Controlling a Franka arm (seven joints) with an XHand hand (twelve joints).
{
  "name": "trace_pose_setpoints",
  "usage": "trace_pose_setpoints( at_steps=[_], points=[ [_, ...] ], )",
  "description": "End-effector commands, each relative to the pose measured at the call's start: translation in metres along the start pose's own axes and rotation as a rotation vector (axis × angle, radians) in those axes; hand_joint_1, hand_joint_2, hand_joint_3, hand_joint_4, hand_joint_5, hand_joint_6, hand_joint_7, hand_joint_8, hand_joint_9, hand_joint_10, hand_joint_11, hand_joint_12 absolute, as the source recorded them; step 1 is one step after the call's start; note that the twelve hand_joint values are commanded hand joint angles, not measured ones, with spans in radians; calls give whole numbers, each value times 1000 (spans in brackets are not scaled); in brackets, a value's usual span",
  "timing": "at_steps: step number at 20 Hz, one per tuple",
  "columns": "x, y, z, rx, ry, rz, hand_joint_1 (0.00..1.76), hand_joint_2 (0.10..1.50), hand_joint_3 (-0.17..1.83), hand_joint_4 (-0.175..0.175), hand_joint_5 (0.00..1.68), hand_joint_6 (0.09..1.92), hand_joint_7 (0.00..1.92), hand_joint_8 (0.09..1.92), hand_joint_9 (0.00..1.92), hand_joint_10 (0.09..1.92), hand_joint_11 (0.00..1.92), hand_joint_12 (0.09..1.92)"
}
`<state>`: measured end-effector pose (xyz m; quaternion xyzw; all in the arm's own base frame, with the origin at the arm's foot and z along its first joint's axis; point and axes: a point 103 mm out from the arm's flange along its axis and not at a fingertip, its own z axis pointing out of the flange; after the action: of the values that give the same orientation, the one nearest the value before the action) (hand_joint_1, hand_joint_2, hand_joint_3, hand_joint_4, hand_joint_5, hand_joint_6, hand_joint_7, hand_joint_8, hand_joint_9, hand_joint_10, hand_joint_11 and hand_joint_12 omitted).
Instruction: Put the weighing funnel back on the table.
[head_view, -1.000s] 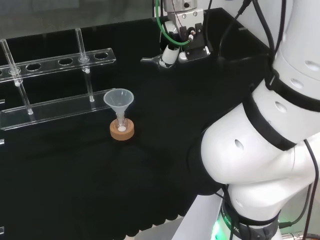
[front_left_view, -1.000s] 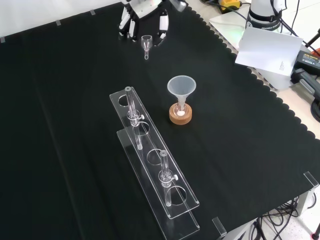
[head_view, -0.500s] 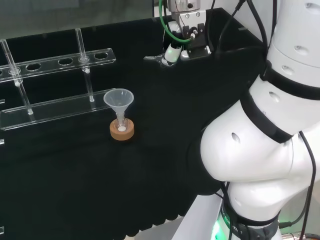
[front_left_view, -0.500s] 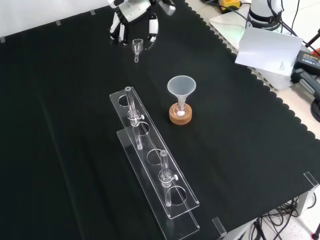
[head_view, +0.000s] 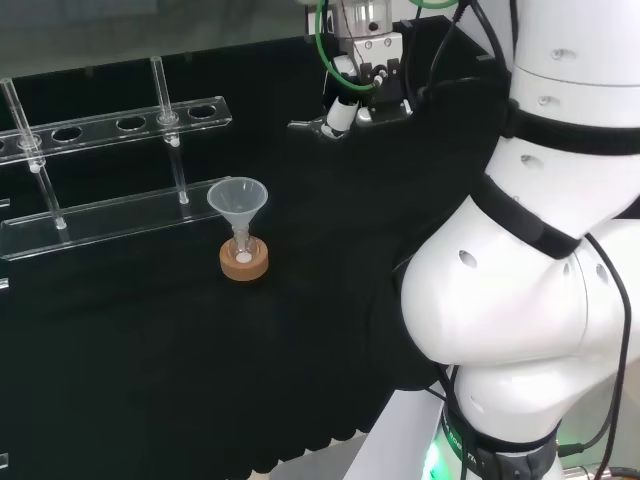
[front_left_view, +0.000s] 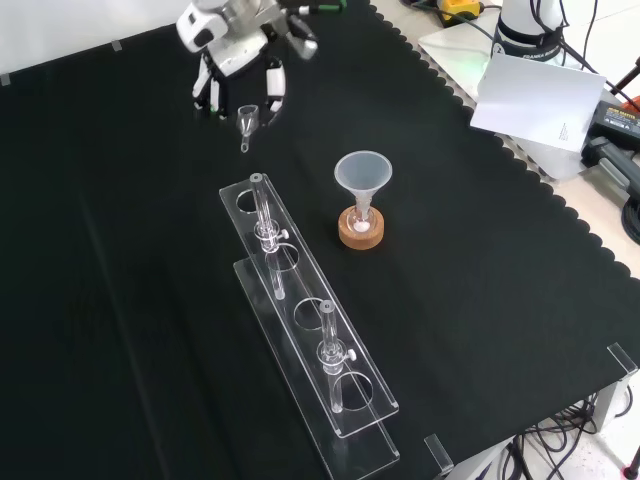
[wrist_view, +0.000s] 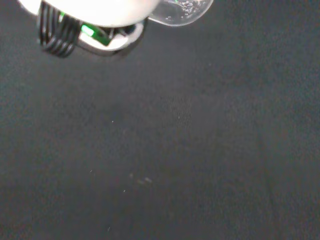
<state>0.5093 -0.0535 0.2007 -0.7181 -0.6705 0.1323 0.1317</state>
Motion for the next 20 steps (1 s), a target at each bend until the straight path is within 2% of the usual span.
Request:
trace_pose_setpoints(
  at_steps=[1, 20],
  points=[
    [-1, 38, 19, 4, -24, -35, 1125, 637, 702, 175, 1264, 709, 427, 684, 830, 382, 817, 1019],
    [16, 93, 63, 49, -77, -84, 1125, 638, 702, 175, 1261, 714, 427, 685, 825, 383, 807, 1024]
  ],
)
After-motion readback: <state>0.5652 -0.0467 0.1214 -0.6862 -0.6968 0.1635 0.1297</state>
